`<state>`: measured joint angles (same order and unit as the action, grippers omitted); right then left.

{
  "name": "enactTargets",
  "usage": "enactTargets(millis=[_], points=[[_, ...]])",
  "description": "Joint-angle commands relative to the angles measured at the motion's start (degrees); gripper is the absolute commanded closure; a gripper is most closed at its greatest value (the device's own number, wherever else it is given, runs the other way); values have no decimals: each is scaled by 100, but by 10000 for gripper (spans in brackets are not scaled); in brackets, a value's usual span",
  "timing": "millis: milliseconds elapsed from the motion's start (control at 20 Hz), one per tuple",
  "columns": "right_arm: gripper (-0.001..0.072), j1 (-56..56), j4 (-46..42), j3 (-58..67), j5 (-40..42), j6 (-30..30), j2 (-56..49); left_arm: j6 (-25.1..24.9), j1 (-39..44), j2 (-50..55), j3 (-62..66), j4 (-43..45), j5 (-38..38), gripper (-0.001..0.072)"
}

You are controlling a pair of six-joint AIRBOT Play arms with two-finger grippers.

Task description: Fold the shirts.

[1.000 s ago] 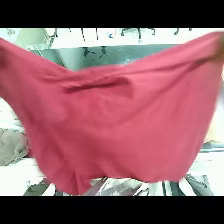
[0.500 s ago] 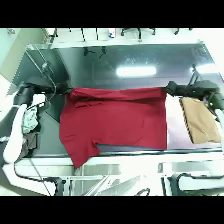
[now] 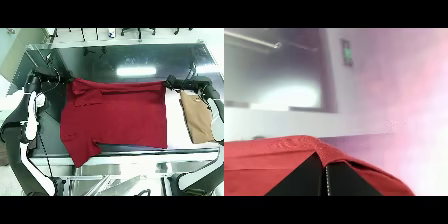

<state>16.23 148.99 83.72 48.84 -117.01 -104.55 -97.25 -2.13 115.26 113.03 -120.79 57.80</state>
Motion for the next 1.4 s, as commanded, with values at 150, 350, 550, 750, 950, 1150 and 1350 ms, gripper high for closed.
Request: enactTargets(millis=[150, 350, 550, 750, 950, 1150, 1350], points=[[691, 26, -968, 184, 944, 345, -81, 787, -7, -398, -87, 1209, 1698, 694], [690, 7, -1517, 184, 1054, 522, -81, 1029, 9, -776, -861, 1775, 2203, 694], [690, -20, -1884, 181, 1045, 715, -85, 1084, 7, -896, -1613, 1781, 2052, 694], [690, -90, -1963, 181, 909, 743, -111, 1150, 9, -896, -1958, 1777, 1622, 694], [690, -258, -2398, 181, 721, 999, -177, 1185, 9, -890, -2004, 1777, 1397, 694], [690, -398, -2450, 181, 728, 994, -243, 1185, 9, -883, -2004, 1722, 1309, 694], [686, -407, -2448, 181, 881, 1056, -236, 1185, 9, -883, -1998, 1714, 1325, 693]])
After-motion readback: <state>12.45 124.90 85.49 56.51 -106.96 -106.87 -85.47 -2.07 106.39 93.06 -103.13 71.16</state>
